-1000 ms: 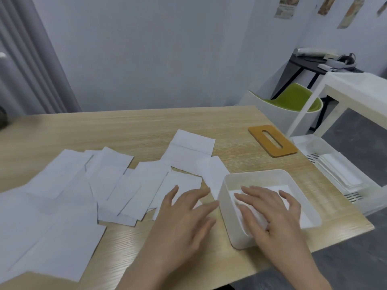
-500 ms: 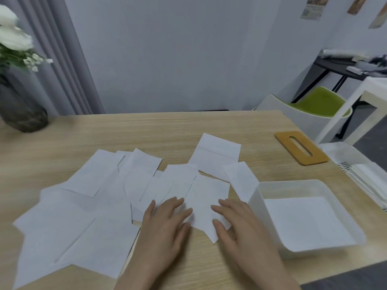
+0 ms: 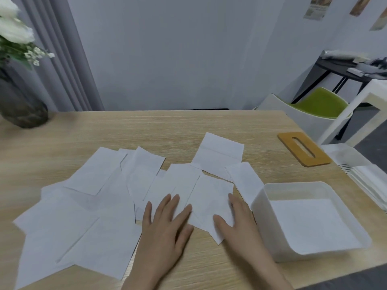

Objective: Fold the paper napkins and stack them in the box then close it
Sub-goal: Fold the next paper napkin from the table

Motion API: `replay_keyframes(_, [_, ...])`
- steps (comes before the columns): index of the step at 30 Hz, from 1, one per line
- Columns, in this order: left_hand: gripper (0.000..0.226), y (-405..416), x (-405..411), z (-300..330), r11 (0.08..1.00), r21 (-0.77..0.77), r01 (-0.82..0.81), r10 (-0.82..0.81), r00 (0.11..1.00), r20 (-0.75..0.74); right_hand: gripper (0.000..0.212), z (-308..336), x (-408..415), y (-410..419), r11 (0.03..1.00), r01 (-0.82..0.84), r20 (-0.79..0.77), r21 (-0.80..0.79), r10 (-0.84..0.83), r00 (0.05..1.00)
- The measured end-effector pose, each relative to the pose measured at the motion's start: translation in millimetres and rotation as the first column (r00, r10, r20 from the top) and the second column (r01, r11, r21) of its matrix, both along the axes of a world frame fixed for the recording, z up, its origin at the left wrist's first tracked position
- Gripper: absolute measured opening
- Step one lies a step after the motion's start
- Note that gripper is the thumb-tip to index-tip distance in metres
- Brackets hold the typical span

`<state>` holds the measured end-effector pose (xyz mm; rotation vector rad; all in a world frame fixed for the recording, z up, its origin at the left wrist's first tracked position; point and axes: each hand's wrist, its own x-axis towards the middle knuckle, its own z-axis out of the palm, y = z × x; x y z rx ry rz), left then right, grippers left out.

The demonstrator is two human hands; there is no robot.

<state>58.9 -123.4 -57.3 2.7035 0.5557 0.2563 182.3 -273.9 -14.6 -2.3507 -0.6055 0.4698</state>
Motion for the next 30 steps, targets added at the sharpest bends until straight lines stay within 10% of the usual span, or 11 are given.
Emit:
replay_keyframes(8, [0.048,-2,-2,7,1.000,0.004,0.027,-0.027,0.996,-0.080,0.070,-2,16,16,0.956,0.219,-0.237,0.195,-0.171,0.956])
replay_keyframes(24, [0.061,-2,-2,3,0.999,-0.031,0.013,-0.012,1.000,0.008,0.022,5,17,6,0.990,0.137,-0.009,-0.011,-0.137,0.991])
replay_keyframes(30, [0.044,-14,-1,10,0.958,-0.282,-0.056,0.127,0.962,0.240,0.029,6,4,-3,0.926,0.255,-0.228,0.279,-0.194,0.954])
